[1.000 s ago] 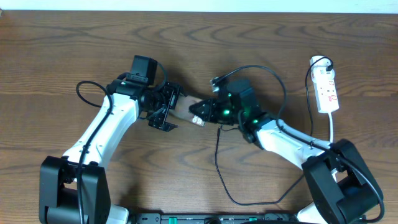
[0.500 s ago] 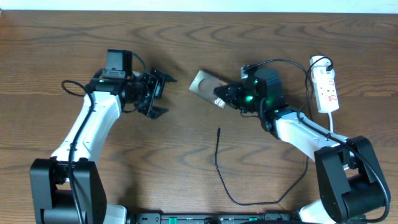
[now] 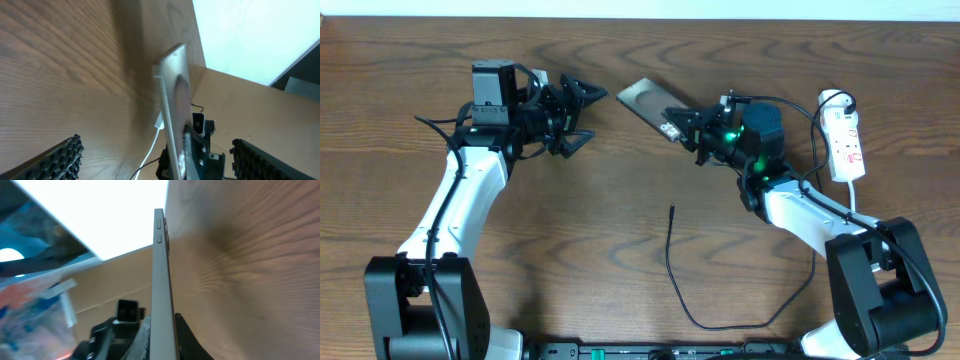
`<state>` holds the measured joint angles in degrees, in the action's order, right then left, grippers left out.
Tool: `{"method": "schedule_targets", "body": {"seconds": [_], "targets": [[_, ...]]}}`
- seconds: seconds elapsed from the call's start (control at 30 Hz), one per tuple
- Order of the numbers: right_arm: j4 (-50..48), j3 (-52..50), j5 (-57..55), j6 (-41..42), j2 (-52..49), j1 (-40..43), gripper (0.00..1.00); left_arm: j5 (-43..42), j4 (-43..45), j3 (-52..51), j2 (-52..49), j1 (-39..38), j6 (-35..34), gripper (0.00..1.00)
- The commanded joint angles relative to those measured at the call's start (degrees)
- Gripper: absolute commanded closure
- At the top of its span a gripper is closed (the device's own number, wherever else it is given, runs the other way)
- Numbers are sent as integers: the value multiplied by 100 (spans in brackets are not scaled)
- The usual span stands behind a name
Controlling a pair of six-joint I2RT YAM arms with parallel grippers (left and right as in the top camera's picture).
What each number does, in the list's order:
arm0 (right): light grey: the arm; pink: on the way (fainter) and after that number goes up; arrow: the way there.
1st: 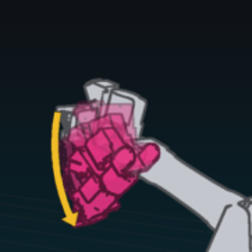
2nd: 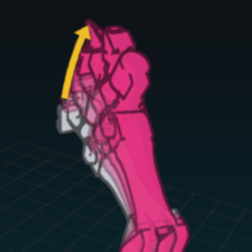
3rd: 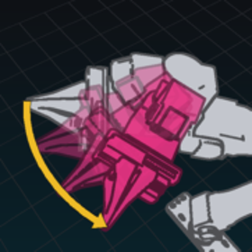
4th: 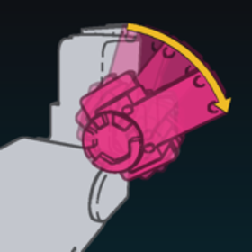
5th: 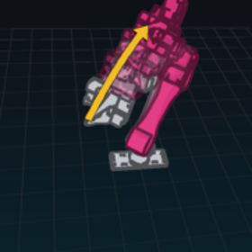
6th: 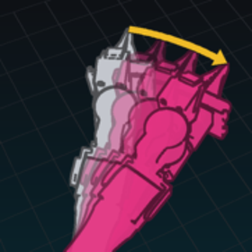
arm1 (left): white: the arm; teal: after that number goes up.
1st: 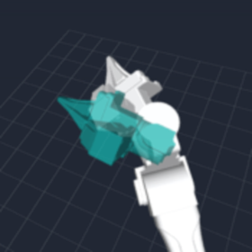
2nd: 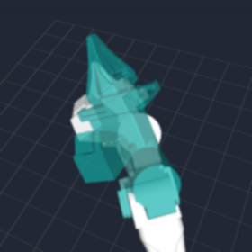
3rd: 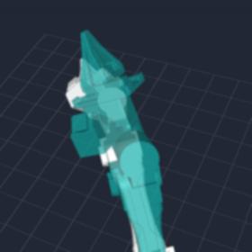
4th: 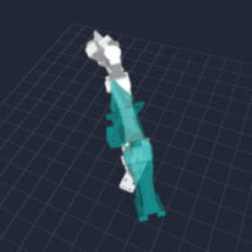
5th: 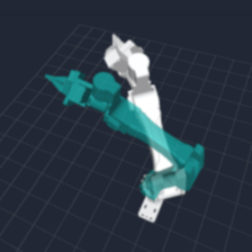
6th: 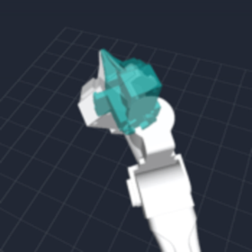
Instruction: Plug charger to phone and switch on socket
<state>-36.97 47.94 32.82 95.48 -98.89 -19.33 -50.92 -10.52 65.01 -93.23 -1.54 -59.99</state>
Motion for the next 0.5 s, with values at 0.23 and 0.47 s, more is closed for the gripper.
{"method": "schedule_targets", "body": {"seconds": [0.23,0.47], "targets": [[-713,76,-505,1113,31,-756,99,214,632,153,96,17,-308,7],[-1217,76,-1325,1429,31,-1386,99,522,675,153,85,17,-306,7]]}}
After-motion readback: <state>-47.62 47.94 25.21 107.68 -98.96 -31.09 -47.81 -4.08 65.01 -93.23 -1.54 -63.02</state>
